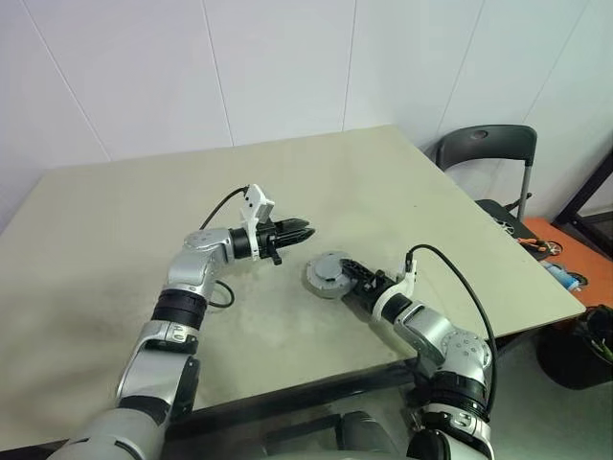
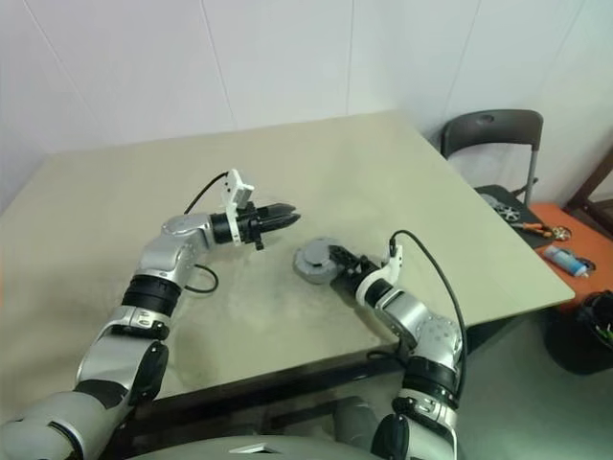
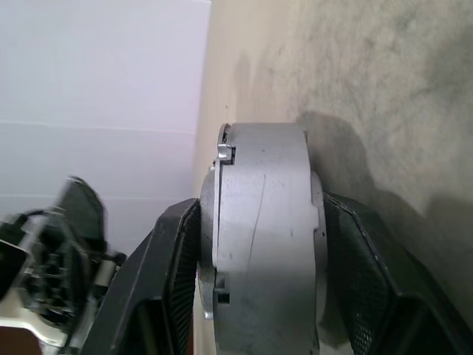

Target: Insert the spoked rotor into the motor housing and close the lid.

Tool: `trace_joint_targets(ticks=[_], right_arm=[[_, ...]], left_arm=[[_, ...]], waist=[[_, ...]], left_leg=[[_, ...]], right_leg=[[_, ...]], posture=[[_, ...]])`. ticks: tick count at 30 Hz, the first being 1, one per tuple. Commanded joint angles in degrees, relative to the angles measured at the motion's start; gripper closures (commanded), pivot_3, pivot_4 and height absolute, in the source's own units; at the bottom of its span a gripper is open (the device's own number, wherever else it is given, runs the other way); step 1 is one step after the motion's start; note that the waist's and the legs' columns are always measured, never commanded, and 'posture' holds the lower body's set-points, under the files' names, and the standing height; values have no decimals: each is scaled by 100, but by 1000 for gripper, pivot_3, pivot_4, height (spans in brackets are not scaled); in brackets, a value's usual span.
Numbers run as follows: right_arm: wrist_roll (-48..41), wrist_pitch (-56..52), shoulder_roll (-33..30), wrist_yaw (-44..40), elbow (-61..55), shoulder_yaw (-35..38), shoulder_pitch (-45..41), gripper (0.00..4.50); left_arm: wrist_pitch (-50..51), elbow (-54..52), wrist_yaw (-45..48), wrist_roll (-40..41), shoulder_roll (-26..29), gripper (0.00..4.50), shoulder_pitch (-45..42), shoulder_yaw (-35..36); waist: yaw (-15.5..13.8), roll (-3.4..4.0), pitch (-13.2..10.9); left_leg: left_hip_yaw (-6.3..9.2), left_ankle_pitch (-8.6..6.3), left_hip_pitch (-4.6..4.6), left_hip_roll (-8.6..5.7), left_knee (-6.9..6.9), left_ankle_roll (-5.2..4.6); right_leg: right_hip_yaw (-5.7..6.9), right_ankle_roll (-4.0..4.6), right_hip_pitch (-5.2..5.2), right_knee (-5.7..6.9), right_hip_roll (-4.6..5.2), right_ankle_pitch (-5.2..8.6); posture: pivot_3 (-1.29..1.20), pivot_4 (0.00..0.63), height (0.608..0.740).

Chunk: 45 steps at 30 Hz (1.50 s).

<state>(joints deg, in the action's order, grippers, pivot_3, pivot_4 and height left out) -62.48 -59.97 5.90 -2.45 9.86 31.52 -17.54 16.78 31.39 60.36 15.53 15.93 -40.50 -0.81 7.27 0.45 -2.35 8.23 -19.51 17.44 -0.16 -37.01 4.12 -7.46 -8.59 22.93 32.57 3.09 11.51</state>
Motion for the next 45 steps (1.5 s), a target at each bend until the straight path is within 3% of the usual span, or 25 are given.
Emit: trace_joint_targets(ticks=[1,9,20,29,35,39,45], right_arm=[[45,156,170,-154,6,-322,3,2367],[293,157,30,-119,129,-649,144,2372],[2,163,-42,-35,50,-525,80,2373],[-965,436,265,155,-212,-254,-376,2373],[-1536,805,397,471,-370,-221,-824,2373],[-1678,953,455,609,-417,-342,-991,2373],[-1743,1067,380,632,-300,-546,-1126,2373]], left_arm=[[57,-208,-121,117,97,3191,-44,149],[61,-157,-161,115,128,3191,-9,114],[61,-337,-220,93,36,3191,217,19],[129,-429,-276,128,39,3191,309,60],[133,-417,-320,130,93,3191,339,98],[207,-352,-477,352,80,3191,289,368],[1634,-645,-740,1720,405,3191,-85,1588]], waist=[[0,1,-1],[5,1,-1],[-6,-4,-5],[-10,7,-56],[-33,21,-74],[-61,23,-75],[-30,26,-80]], left_leg=[[0,0,1,0,0,0],[0,0,7,5,9,0],[0,0,7,13,8,0],[0,0,13,13,4,0],[4,1,90,13,-2,2],[7,3,99,13,4,5],[7,2,105,13,5,4]], right_leg=[[0,0,2,0,0,0],[-1,-9,19,5,-7,-5],[-2,6,31,34,-19,4],[-3,9,44,48,-21,6],[-4,10,126,60,-21,-17],[-3,18,142,63,-20,-22],[-3,17,151,66,-19,-21]], posture=[[0,0,740],[0,0,740],[0,0,740],[0,0,740],[0,0,740],[0,0,740],[0,0,740]])
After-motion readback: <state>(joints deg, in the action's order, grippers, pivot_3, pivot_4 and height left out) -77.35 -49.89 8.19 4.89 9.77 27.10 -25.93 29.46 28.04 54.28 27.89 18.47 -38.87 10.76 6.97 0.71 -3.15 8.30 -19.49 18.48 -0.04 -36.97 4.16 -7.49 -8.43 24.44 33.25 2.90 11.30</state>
